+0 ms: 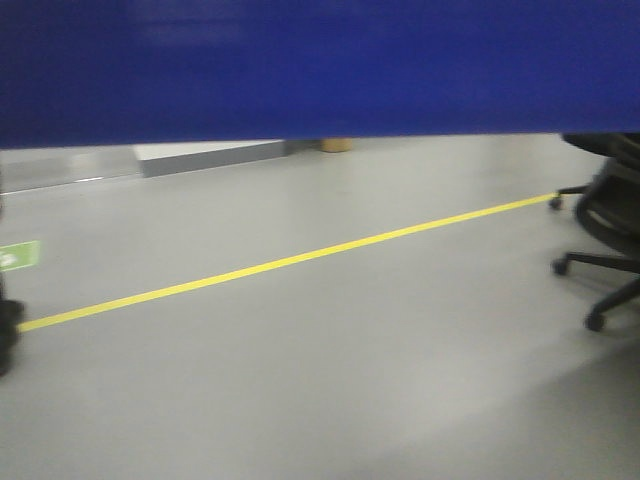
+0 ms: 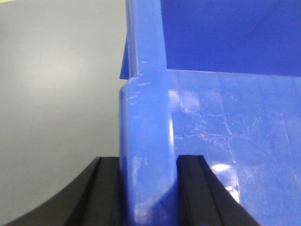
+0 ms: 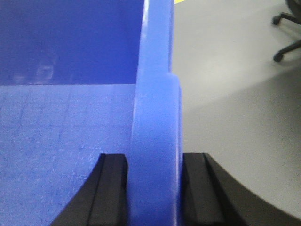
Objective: Move blue bin to conveyor side
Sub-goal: 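Carry the blue bin in both grippers while driving to the red conveyor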
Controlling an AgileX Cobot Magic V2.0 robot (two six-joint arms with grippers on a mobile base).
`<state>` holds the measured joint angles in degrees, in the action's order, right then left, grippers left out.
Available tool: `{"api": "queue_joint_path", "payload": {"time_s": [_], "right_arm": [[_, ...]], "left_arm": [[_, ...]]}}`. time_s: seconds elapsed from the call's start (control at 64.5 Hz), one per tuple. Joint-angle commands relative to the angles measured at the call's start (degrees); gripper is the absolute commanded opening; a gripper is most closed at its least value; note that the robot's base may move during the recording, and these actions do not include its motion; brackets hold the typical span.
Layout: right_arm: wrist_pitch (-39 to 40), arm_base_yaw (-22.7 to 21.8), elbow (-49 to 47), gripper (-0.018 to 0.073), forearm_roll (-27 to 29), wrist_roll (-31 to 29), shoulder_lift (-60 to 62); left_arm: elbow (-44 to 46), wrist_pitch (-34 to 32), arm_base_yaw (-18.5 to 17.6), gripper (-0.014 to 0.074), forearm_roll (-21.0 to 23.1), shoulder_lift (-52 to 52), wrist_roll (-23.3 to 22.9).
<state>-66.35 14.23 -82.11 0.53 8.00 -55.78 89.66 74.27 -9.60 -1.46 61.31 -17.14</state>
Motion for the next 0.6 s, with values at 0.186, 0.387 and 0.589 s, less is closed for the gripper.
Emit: {"api": "queue_joint_path", "payload": {"time_s": [0.186,0.387,0.589], "right_arm": [[5.58,-0.26,-1.32,-0.0088,-3.57,-0.79,1.11],[5.58,-0.26,-1.32,-0.0088,-3.57,-0.79,1.11],[5.58,-0.26,-1.32,-0.0088,-3.57,-0.79,1.11]], "left_arm": [[0.84,-4.31,-0.12,-0.0020,-3.52,-1.00,0.43],[0.84,-4.31,-0.12,-0.0020,-4.00,-1.00,0.43],[0.84,-4.31,-0.12,-0.0020,-3.99,-0.87,0.43]]}}
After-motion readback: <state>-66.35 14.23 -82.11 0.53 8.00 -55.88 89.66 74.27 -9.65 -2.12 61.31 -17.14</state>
